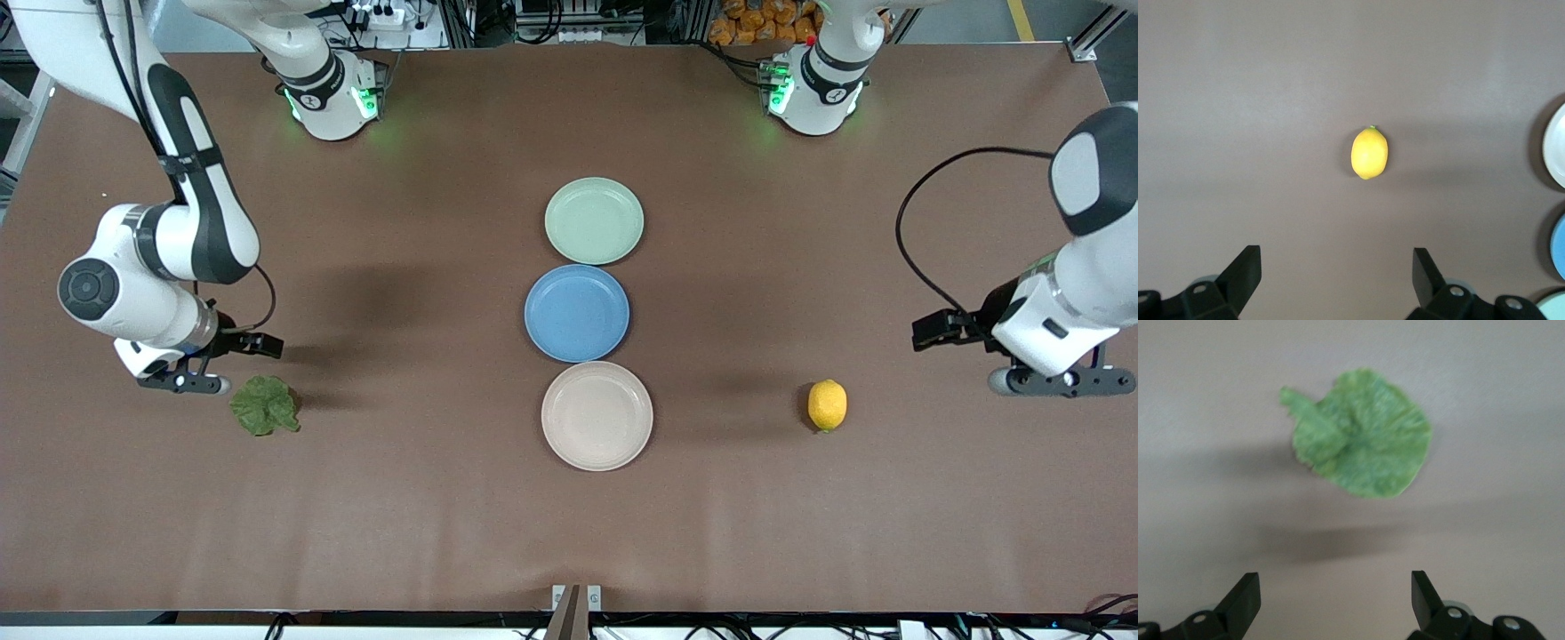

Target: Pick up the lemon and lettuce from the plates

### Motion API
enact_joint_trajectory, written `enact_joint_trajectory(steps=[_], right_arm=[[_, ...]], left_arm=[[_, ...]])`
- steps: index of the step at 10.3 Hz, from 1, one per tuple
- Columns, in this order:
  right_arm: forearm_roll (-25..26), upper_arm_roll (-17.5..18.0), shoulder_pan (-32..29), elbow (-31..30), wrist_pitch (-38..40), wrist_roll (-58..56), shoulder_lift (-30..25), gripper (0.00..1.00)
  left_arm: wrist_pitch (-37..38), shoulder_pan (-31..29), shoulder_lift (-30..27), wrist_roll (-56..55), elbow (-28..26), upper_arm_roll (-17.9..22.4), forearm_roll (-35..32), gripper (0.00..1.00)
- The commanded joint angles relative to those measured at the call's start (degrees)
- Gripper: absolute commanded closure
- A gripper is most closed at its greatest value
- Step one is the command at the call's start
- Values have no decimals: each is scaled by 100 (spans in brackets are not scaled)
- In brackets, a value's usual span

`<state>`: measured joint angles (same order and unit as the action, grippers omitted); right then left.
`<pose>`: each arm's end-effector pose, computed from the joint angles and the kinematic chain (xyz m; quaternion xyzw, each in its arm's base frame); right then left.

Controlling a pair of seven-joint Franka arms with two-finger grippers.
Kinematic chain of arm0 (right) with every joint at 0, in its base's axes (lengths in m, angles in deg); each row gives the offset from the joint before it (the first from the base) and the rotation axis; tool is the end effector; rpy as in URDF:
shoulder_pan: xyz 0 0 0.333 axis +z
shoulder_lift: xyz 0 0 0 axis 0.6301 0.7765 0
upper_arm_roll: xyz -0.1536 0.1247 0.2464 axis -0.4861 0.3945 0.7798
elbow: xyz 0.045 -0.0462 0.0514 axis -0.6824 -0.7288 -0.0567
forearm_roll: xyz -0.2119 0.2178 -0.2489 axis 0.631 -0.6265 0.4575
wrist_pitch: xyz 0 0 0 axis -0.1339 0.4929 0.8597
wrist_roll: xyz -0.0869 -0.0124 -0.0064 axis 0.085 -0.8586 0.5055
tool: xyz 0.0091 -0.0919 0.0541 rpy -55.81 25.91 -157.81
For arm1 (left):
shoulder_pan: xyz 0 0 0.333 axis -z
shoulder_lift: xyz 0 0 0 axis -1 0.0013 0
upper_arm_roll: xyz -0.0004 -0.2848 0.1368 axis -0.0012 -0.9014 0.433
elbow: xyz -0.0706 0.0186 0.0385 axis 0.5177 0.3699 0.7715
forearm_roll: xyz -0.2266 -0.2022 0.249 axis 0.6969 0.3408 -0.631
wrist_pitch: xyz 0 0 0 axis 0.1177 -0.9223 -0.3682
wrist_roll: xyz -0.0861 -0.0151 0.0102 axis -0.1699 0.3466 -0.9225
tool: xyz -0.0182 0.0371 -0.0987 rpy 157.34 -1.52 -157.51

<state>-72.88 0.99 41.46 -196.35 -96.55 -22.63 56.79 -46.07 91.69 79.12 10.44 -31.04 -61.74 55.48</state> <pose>0.5823 -0.0170 0.2772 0.9981 -0.0480 -0.0394 0.0034 0.6395 -0.0482 0.5237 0.9999 -0.0129 0.0017 0.0051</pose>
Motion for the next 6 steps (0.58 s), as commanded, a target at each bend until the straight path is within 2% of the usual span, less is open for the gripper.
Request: enact_joint_trajectory(steps=[1, 3, 6], right_arm=[[-68, 411, -284, -873, -65, 233, -877, 0], [-68, 438, -249, -1392, -135, 261, -1422, 0], [-68, 430, -188, -1544, -170, 270, -1793, 0]], left_arm=[[55, -18, -484, 152, -362, -2, -18, 0], [126, -53, -660, 143, -336, -115, -18, 0], [354, -1, -906, 135, -274, -125, -10, 0]])
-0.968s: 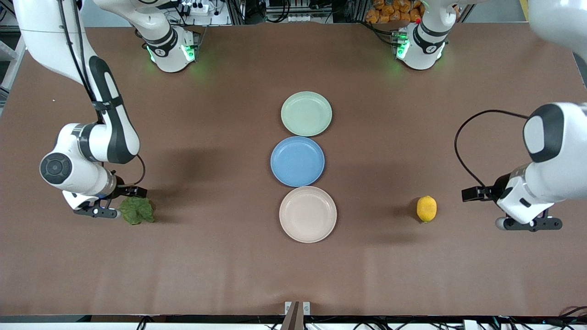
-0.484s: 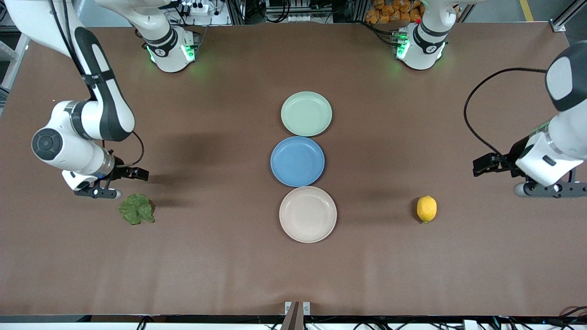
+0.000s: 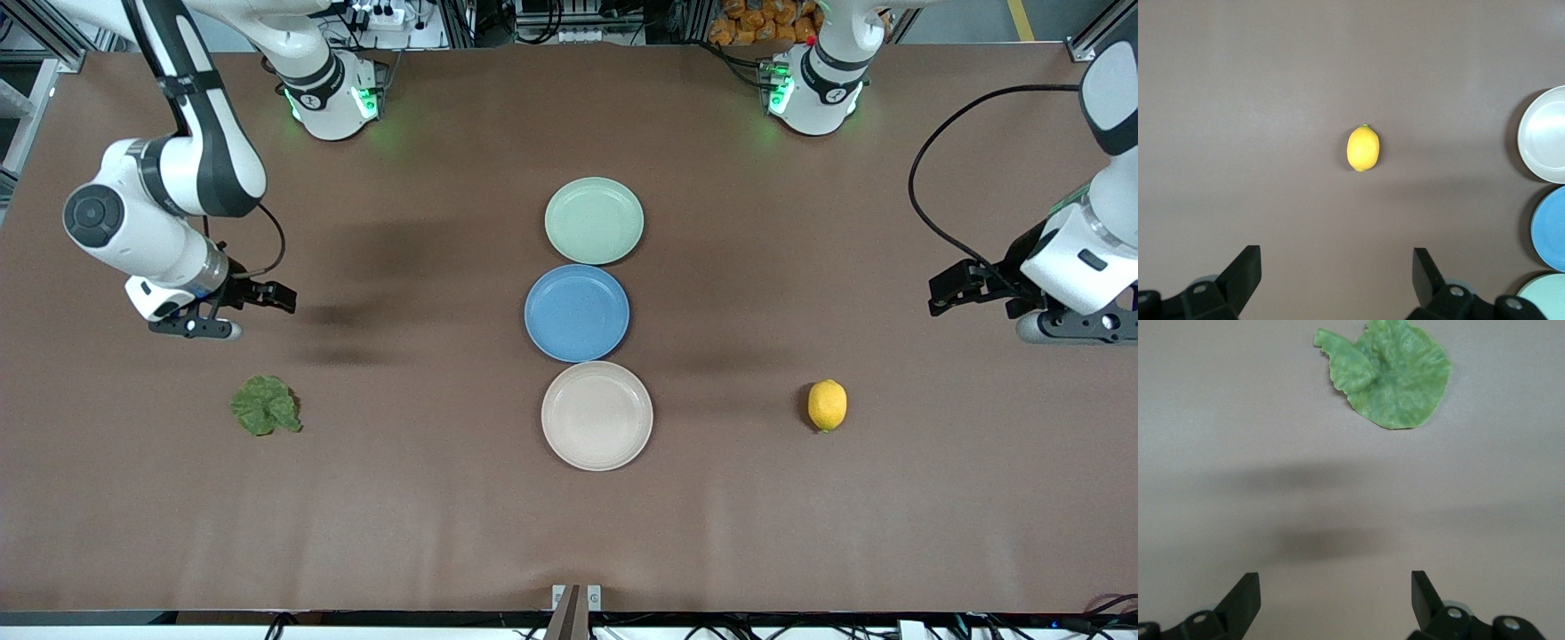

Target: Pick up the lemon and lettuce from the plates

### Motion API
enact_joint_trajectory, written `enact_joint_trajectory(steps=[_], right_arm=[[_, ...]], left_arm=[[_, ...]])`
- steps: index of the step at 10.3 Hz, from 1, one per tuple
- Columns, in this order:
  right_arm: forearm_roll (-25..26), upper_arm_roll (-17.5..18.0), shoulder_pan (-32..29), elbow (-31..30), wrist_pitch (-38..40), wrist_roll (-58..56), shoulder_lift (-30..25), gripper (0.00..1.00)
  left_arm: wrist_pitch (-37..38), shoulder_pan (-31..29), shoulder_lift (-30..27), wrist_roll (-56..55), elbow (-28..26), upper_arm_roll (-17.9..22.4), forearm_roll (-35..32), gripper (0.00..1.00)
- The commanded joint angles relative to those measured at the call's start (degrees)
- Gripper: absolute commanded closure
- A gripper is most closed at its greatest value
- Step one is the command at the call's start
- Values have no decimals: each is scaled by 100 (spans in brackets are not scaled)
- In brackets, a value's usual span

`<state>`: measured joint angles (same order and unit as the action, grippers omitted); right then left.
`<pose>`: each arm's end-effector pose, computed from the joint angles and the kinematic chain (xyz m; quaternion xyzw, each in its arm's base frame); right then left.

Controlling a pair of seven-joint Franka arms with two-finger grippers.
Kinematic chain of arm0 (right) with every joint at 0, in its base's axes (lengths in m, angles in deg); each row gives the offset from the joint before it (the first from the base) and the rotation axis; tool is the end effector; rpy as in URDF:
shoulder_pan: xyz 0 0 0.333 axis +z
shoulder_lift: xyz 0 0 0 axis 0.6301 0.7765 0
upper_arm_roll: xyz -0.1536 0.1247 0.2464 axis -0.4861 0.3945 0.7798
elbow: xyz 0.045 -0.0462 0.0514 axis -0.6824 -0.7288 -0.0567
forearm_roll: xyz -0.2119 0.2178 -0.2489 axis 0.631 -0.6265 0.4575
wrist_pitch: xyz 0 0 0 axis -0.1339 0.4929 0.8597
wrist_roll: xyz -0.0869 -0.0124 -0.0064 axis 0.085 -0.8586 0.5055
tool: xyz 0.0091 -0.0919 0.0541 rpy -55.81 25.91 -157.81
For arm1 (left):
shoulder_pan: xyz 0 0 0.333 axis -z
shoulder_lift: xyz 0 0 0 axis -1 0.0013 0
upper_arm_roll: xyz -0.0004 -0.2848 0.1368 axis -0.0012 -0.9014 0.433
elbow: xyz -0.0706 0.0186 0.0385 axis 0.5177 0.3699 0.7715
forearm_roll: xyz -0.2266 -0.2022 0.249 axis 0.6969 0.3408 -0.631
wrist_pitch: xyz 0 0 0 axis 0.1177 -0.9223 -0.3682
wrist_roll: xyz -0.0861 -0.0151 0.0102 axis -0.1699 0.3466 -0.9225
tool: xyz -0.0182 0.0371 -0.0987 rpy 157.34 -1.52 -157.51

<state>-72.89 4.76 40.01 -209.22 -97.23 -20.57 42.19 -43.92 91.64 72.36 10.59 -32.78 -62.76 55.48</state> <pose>0.5186 0.0052 0.3256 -0.9987 0.0471 0.0192 0.0074 0.6066 -0.0566 0.5794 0.9994 -0.0229 0.0268 0.0053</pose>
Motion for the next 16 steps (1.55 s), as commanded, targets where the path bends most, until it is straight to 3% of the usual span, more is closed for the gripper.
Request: enact_joint_trajectory(steps=[1, 3, 5, 10, 12, 16], right_arm=[[2, 53, -51, -169, -112, 63, -439, 0], [99, 0, -104, 496, 185, -7, -493, 0], [91, -149, -113, 1418, 1218, 11, -493, 0], [20, -105, -16, 3281, 3567, -33, -686, 0], [20, -97, -16, 3645, 3833, -479, -695, 0], [3, -141, -25, 4137, 4369, -288, -686, 0]], left_arm=[[252, 4, -309, 119, -101, -23, -18, 0], [490, -13, -380, 119, 30, -32, -27, 0], [666, -13, -371, 110, 180, -40, -36, 0], [860, -31, -389, 119, 180, -93, -36, 0], [851, -74, -380, 137, 181, -93, -36, 0], [851, -83, -319, 137, 180, -84, -36, 0]])
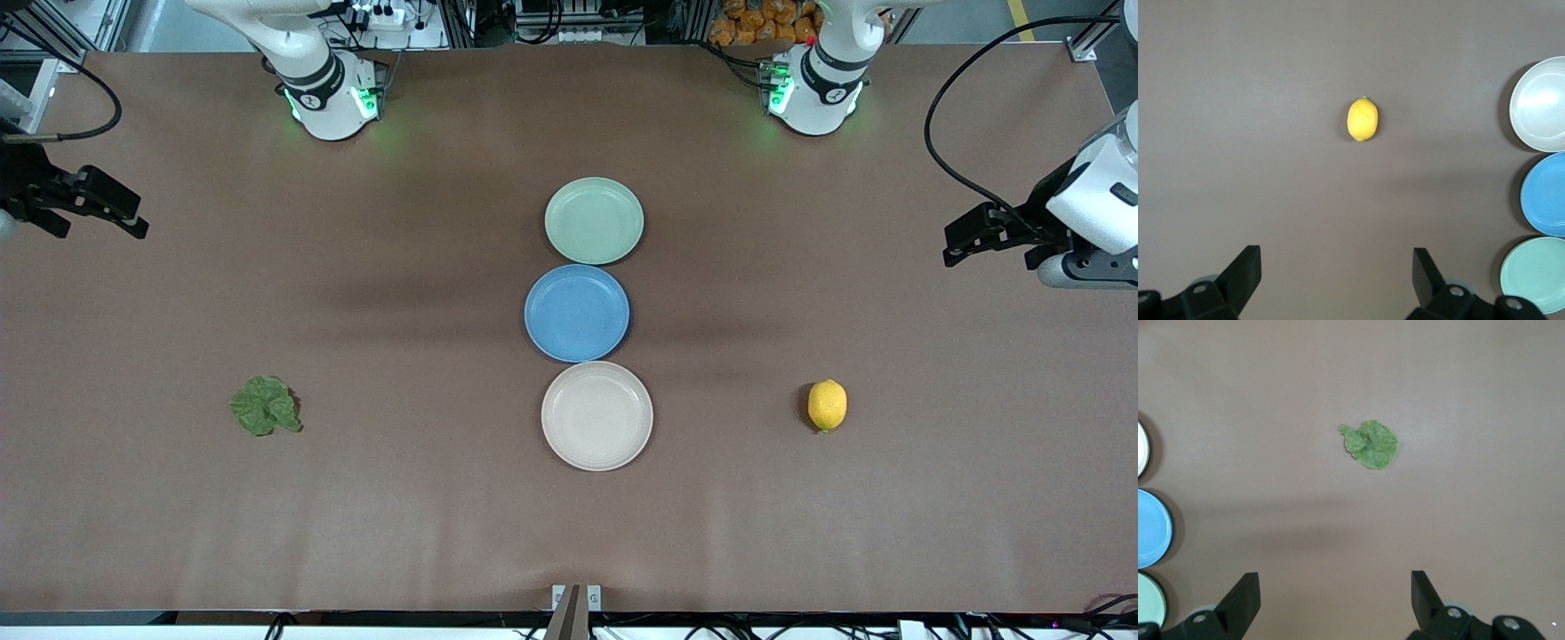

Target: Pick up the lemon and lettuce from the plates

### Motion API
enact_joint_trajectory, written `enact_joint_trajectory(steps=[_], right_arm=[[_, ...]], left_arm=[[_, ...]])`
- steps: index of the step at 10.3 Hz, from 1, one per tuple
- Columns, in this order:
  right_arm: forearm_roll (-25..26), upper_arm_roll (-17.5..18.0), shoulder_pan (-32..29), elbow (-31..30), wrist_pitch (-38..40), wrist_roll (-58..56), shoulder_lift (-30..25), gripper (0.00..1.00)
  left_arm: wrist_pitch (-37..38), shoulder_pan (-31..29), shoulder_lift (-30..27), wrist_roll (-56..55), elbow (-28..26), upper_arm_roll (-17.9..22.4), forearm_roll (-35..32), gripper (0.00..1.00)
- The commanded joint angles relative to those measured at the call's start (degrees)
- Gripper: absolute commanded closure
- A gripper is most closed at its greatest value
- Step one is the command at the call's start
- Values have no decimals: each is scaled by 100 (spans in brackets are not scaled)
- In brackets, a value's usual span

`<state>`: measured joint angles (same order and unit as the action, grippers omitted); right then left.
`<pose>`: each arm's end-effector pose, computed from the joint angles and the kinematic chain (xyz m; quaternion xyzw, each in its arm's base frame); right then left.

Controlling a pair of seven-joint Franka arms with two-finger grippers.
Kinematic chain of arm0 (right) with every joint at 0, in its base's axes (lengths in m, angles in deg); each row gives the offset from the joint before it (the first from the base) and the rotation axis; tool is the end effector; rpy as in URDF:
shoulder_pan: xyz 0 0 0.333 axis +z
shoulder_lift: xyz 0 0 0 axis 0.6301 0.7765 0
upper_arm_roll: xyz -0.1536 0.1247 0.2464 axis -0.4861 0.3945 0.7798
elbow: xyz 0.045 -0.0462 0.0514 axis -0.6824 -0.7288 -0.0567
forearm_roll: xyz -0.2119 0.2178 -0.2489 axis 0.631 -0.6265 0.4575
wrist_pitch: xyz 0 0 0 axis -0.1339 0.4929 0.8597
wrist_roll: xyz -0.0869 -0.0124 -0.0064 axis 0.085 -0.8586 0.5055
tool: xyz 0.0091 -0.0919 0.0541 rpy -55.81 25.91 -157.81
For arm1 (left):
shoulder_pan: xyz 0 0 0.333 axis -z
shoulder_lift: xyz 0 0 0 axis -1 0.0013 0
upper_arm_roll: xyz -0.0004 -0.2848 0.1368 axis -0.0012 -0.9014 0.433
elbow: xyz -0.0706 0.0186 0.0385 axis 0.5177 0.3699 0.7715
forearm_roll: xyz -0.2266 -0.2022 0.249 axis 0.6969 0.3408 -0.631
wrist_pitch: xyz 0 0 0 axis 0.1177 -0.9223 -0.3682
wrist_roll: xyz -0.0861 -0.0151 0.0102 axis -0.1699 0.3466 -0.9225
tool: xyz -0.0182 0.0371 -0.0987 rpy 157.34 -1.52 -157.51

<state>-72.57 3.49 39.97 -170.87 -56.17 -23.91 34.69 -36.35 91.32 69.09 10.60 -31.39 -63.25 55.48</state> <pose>0.5338 -0.0061 0.6458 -0.9995 0.0213 -0.0228 0.0101 0.5787 -0.0564 0.6130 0.9997 -0.0247 0.0015 0.0019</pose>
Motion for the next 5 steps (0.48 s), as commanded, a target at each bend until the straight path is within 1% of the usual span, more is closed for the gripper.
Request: enact_joint_trajectory(steps=[1, 5], right_arm=[[-29, -22, -21, 312, 283, 37, 65, 0], [-29, -13, -21, 338, 309, 37, 73, 0]], left_arm=[[94, -52, 8, 136, 42, -35, -36, 0], [94, -61, 34, 128, 33, -35, -54, 0]])
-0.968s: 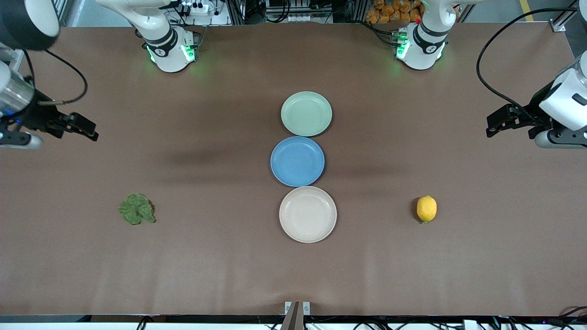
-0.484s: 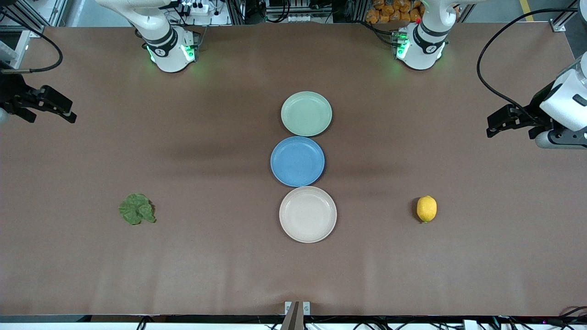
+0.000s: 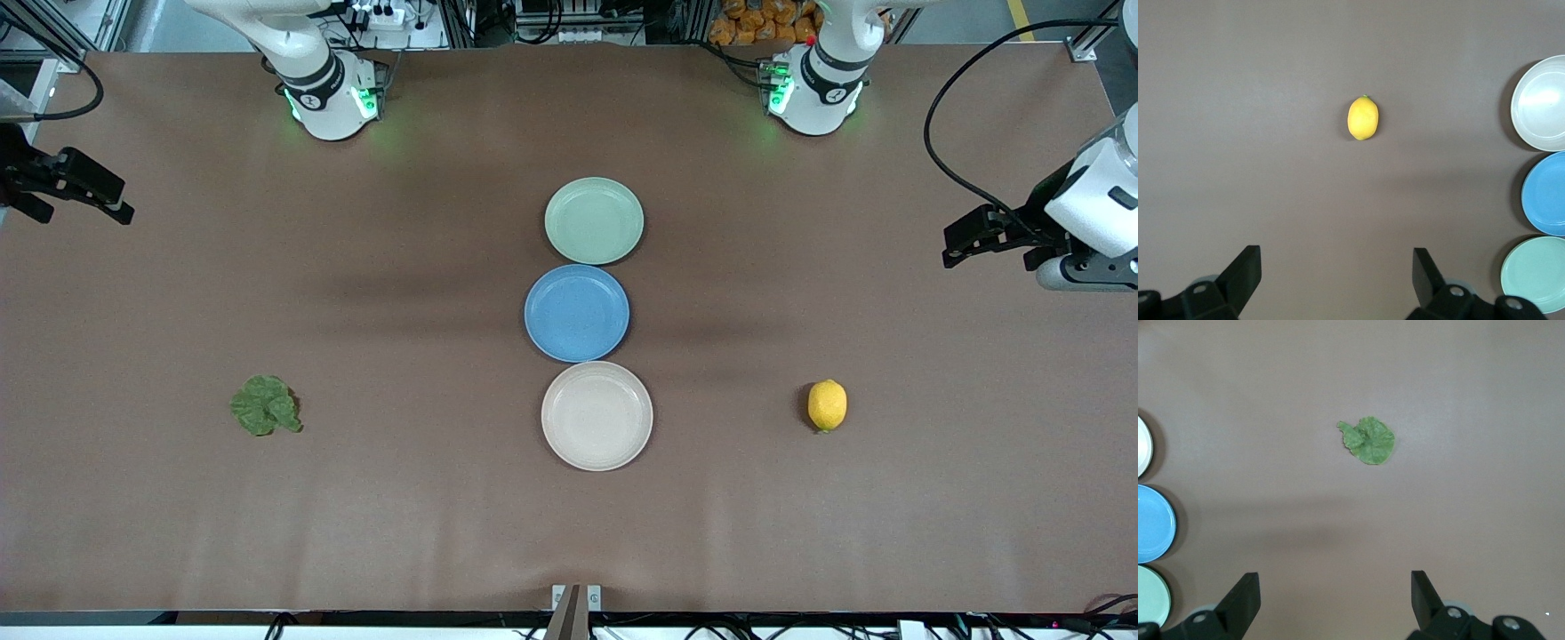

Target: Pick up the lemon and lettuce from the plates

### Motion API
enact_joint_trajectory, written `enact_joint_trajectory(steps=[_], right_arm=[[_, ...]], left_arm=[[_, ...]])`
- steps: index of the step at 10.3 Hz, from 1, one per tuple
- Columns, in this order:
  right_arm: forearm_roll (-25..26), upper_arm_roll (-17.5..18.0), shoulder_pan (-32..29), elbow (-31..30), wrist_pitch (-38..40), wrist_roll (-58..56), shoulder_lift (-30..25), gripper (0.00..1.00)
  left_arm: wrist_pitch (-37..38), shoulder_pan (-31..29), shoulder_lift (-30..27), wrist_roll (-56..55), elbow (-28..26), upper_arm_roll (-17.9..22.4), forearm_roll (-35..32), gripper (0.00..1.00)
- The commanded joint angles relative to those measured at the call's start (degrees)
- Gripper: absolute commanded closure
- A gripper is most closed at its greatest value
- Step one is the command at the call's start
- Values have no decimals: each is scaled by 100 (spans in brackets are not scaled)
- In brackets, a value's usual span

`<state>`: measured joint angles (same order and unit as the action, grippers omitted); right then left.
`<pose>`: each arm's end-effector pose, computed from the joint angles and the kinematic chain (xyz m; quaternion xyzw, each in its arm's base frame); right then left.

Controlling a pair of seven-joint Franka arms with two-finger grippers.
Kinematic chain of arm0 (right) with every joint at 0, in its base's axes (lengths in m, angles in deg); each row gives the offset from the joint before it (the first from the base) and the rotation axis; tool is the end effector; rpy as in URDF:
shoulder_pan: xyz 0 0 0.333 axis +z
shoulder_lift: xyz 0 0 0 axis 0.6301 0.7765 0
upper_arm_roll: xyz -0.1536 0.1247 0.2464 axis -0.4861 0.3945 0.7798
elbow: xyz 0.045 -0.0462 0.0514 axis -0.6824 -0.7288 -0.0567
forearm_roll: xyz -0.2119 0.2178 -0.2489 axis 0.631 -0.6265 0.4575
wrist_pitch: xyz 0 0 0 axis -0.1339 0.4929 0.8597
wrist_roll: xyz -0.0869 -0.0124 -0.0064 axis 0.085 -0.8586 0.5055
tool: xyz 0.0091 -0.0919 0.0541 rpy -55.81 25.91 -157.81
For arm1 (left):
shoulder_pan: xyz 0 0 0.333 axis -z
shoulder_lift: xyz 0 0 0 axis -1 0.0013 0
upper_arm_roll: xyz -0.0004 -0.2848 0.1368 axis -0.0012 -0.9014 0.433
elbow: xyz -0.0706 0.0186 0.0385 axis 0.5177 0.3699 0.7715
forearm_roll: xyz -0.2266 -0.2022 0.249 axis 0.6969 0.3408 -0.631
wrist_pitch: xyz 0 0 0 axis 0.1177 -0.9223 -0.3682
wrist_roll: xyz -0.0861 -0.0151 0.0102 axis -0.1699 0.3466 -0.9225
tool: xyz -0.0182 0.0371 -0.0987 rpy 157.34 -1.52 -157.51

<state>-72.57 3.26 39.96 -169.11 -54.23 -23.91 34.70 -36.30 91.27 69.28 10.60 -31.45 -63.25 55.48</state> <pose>0.5305 -0.0083 0.6571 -0.9995 0.0231 -0.0212 0.0102 0.5796 -0.0559 0.6105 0.9997 -0.0242 -0.0011 0.0018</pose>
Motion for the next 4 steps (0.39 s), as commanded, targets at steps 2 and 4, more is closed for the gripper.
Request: enact_joint_trajectory(steps=[2, 4], right_arm=[[-3, 9, -20, 259, 159, 37, 98, 0], [-3, 9, -29, 259, 168, 37, 98, 0]], left_arm=[[89, -55, 7, 128, 31, -35, -62, 0], [89, -64, 7, 189, 22, -26, -54, 0]])
